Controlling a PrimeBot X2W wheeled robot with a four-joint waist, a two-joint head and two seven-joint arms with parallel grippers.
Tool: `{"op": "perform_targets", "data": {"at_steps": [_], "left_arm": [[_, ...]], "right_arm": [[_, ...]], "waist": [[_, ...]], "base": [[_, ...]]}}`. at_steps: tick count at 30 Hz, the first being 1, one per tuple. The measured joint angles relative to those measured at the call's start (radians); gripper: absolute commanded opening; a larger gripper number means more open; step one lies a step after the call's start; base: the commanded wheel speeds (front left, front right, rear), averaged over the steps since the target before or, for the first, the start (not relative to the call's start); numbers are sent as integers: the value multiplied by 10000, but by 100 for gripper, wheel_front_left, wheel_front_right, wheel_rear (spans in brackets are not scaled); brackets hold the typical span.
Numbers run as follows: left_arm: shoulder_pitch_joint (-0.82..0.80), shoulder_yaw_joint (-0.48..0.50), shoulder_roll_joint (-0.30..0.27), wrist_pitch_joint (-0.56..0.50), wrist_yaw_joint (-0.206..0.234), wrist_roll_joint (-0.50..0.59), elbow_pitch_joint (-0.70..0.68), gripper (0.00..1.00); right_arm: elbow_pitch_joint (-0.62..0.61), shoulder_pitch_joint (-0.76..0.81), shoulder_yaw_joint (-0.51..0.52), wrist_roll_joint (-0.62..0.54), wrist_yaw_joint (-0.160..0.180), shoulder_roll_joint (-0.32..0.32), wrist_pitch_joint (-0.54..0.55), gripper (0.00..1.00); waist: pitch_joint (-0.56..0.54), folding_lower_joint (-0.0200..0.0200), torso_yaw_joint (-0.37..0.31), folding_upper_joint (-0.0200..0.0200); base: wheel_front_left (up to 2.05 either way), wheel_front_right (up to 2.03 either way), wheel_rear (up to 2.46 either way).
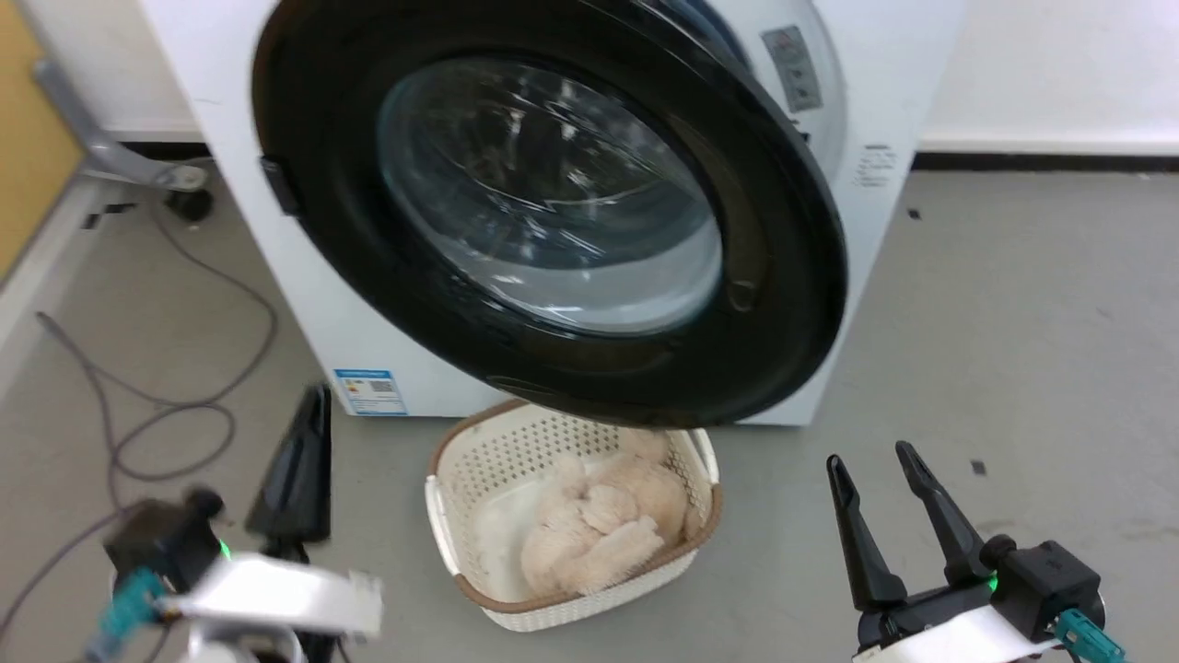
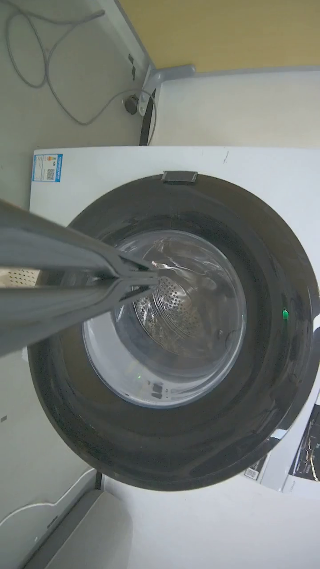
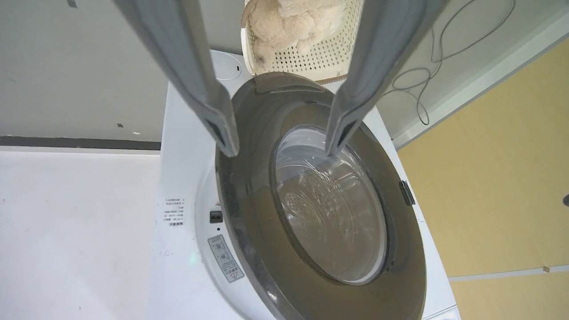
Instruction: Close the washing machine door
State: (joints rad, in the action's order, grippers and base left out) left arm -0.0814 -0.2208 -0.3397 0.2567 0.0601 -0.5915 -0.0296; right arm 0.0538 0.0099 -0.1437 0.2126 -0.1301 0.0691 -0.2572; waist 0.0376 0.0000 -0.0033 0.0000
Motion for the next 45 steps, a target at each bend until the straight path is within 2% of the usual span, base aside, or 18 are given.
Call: {"op": "perform_targets", "data": {"at_steps": [1,2,3,5,12,21,22,23,24,32,37,38,45], "left_arm": [[255,94,169,2,35,366,-104,17],[523,107,305,6,56,698,-132,66],[766,111,470,6,61,924,-150,100],[1139,82,757,8,8,1269,-150,100],[1572,-17,1104,8,-288,2349,54,100],[1641,107,1473,8,-631,2991,251,100],[1637,121,1509,8,-642,3051,251,100],[1632,128,1546,8,-698,3122,253,100],[1622,140,1590,8,-729,3187,257,100],[1264,326,2031,8,-1074,3544,238,100],[973,485,2230,8,-1256,3701,184,100],[734,610,2316,8,-1350,3751,140,100],[392,740,2483,8,-1526,3894,-36,100]], "right_arm": [[2,29,-8,0,0,6,0,100],[-4,55,-13,17,0,8,0,100],[-2,75,-12,29,0,13,0,100],[-4,103,-21,69,0,46,0,100],[-2,196,-27,88,0,142,0,100],[-25,200,36,90,0,140,0,100],[-23,200,13,92,0,155,0,96],[-25,200,2,98,0,171,0,22],[-36,198,-19,119,0,194,0,0],[38,-571,-617,84,0,1104,19,0],[336,-1827,-894,201,0,1950,311,0],[619,-2555,-976,430,0,2420,403,0],[1187,-4023,-947,897,0,3331,665,0]], "waist": [[-46,0,72,0],[-91,0,140,0],[-132,0,203,0],[-208,0,318,0],[-279,0,588,0],[-122,0,728,0],[-80,0,746,0],[-31,0,769,0],[20,0,793,0],[727,0,1113,0],[1347,0,1336,0],[1725,1,1472,0],[2501,1,1780,0]], "base": [[0,0,0],[0,0,0],[0,0,0],[0,0,0],[0,0,0],[0,0,0],[0,0,0],[0,0,0],[0,0,0],[0,0,0],[0,0,0],[0,0,0],[0,0,0]]}}
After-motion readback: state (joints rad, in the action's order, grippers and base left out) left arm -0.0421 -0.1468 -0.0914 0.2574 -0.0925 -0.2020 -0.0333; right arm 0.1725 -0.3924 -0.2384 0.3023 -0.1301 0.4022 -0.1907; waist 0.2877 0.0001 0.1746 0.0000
